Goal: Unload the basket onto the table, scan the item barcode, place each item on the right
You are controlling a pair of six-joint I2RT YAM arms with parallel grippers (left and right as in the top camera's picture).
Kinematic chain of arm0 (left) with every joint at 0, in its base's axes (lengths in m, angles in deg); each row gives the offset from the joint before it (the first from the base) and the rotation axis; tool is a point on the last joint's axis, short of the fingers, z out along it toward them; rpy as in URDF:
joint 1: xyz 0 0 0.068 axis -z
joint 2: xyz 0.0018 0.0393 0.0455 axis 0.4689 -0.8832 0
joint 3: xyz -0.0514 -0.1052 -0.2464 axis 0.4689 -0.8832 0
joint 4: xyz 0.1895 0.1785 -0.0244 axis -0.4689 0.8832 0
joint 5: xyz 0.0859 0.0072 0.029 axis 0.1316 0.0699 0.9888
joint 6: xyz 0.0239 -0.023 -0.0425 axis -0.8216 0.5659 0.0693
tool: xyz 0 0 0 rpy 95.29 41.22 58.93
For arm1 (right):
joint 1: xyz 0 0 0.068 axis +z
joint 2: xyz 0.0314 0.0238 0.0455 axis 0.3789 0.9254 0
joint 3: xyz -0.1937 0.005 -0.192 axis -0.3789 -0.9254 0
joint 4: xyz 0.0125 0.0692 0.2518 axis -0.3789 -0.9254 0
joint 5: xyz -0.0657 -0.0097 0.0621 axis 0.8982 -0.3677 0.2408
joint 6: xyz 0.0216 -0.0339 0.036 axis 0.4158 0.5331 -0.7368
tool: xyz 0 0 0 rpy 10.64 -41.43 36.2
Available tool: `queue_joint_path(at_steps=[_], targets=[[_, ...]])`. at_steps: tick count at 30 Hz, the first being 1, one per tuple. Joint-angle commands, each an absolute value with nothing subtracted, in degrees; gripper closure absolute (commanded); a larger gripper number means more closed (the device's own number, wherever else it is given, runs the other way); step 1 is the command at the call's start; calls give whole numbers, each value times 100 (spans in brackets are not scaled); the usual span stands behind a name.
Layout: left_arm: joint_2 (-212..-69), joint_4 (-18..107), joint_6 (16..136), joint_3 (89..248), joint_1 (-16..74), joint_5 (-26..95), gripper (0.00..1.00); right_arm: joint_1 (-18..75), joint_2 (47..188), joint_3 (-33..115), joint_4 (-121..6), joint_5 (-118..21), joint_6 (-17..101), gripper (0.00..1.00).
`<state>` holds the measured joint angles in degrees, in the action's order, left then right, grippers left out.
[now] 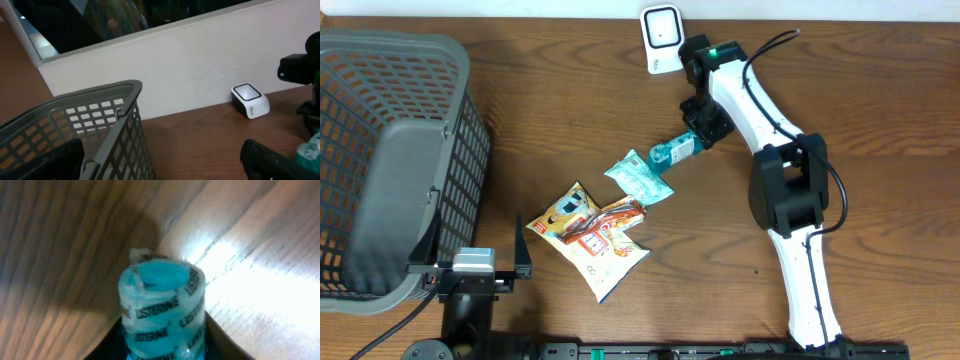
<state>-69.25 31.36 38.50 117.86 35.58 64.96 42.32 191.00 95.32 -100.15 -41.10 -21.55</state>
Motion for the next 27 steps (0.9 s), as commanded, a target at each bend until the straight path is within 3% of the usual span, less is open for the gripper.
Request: queue_joint_path(at_steps=[1, 12, 17, 19, 22, 23, 25, 27], targets=[[-6914, 3125, 3944, 11819, 3582, 6441, 0, 4267, 18928, 9486, -9990, -4515, -2122, 99], [-6914, 3125, 3944, 11819, 3582, 6441, 0, 4271, 18928, 9481, -10021, -5238, -407, 99], [-6914, 3125, 3944, 11819, 3582, 6441, 0, 4289, 18932, 9110, -9761, -4818, -433, 99], [-6914, 3125, 3944, 11819, 3582, 6441, 0, 4319, 18932, 8775, -9468, -4820, -433, 91], [-6914, 3125, 3944, 11819, 3582, 6441, 0, 4361, 18932, 8354, -9186, -4825, -433, 91], [-6914, 3125, 3944, 11819, 3582, 6441, 0, 4365, 18932, 8264, -9138, -4823, -433, 87], [-6914, 3125, 3944, 11819, 3582, 6441, 0, 4369, 18932, 8111, -9090, -4816, -433, 70], [-6914, 3125, 3944, 11819, 3582, 6441, 0, 4369, 18932, 8006, -9086, -4731, -431, 66]])
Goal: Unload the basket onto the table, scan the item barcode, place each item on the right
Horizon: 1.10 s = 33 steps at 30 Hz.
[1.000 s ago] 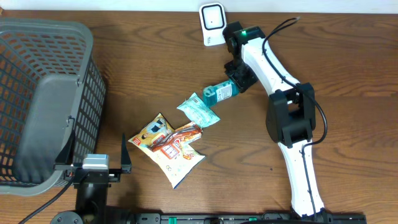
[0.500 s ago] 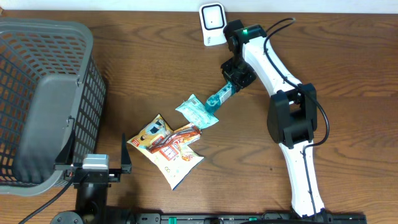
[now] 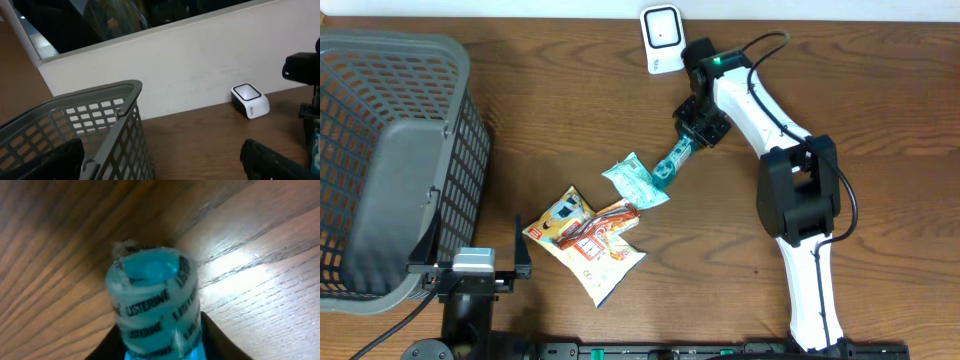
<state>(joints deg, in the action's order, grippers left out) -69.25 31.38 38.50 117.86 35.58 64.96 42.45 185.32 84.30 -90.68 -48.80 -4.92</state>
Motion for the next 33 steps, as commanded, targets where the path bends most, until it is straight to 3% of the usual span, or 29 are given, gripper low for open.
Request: queue_joint_path(at_steps=[1, 2, 3, 5, 6, 15, 21, 33], targets=[[-6914, 3125, 3944, 11819, 3582, 6441, 0, 4369, 18932, 7960, -9097, -4641, -429, 64], [-6914, 3125, 3944, 11819, 3582, 6441, 0, 4369, 18932, 7921, -9092, -4608, -431, 63], [-6914, 3125, 3944, 11819, 3582, 6444, 0, 4376, 18932, 7836, -9048, -4611, -431, 67], [-6914, 3125, 3944, 11819, 3582, 6441, 0, 4391, 18932, 7772, -9027, -4608, -431, 94], [-6914, 3125, 3944, 11819, 3582, 6441, 0, 4402, 18932, 7748, -9000, -4611, -429, 99], [-6914, 3125, 3944, 11819, 3582, 6441, 0, 4334, 18818, 7746, -8651, -4827, -400, 99], [-6914, 3125, 3944, 11819, 3582, 6441, 0, 4050, 18254, 7746, -7927, -5290, -219, 99], [-6914, 3125, 3941, 11819, 3580, 6444, 0, 3991, 17972, 7746, -5831, -5408, -1211, 99]])
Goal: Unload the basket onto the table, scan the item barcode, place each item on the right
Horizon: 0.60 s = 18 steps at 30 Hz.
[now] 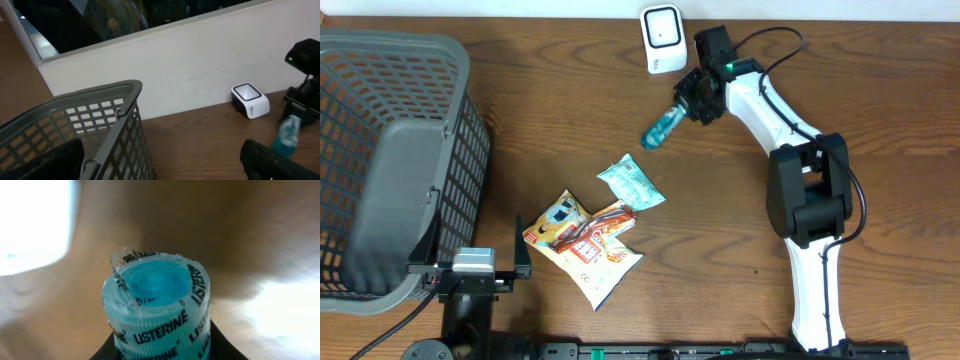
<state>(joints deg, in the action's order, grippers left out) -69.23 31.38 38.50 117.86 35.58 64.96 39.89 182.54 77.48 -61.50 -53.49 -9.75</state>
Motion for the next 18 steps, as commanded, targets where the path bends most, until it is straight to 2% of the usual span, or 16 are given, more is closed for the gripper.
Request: queue_joint_path(at_steps=[1, 6, 11, 18], targets=[[-6914, 3125, 3941, 11819, 3582, 6444, 0, 3991, 17972, 7746, -5663, -5474, -1211, 99], [-6914, 3125, 3941, 11819, 3580, 6444, 0, 3934, 17951, 7746, -5090, -5865, -1209, 99], [-6914, 3125, 3941, 11819, 3580, 6444, 0, 3775, 17944, 7746, -5090, -6687, -1233, 99], [-6914, 3127, 3941, 11819, 3580, 6444, 0, 3578, 17942, 7746, -4719, -6075, -1893, 99]])
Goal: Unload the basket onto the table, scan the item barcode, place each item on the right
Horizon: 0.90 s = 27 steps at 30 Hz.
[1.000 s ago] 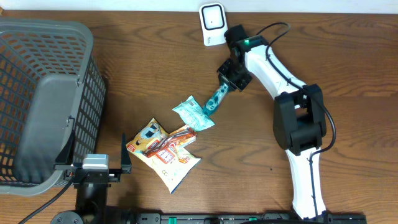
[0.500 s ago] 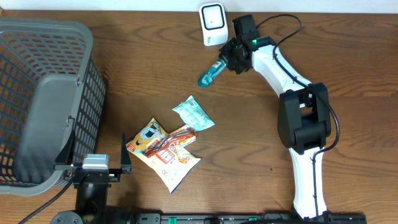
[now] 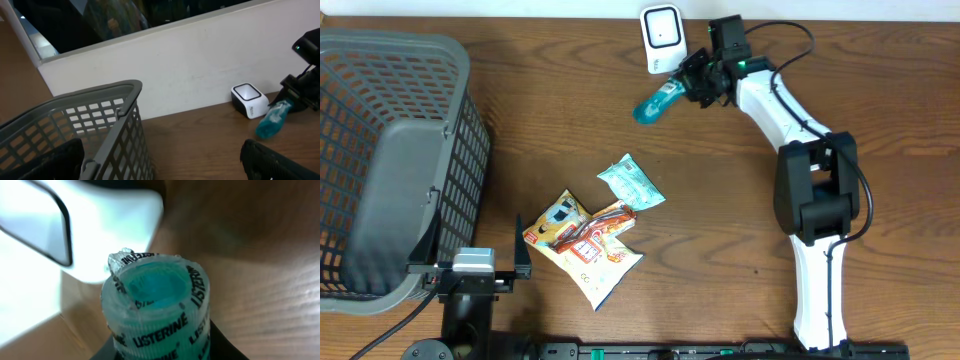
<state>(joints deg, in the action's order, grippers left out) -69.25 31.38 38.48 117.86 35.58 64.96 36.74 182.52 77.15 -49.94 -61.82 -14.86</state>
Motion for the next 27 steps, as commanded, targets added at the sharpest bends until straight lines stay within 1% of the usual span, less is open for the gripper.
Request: queue_joint_path(at_steps=[1, 5, 10, 12, 15, 17, 27], targets=[[-6914, 3127, 3941, 11819, 3580, 6444, 0, 3569, 17942, 7746, -4476, -5981, -1893, 99], [-6914, 3129, 3941, 11817, 3580, 6444, 0, 3576, 17942, 7746, -3449, -5614, -1891, 99], [-6914, 3129, 3941, 11817, 3580, 6444, 0, 3585, 18016, 7744, -2518, -4707, -1889, 99], [-6914, 3129, 3941, 11817, 3580, 6444, 0, 3587, 18145, 7744, -2056, -4650, -1884, 99], [-6914, 3151, 3941, 11817, 3582, 6444, 0, 3635, 18525, 7744, -832, -4670, -1740, 99], [-6916, 3155, 3941, 11817, 3580, 6444, 0, 3663, 18746, 7744, -352, -4702, -1749, 99], [-6920, 3171, 3941, 11817, 3580, 6444, 0, 3913, 18982, 7744, -129, -4604, -1847, 99]])
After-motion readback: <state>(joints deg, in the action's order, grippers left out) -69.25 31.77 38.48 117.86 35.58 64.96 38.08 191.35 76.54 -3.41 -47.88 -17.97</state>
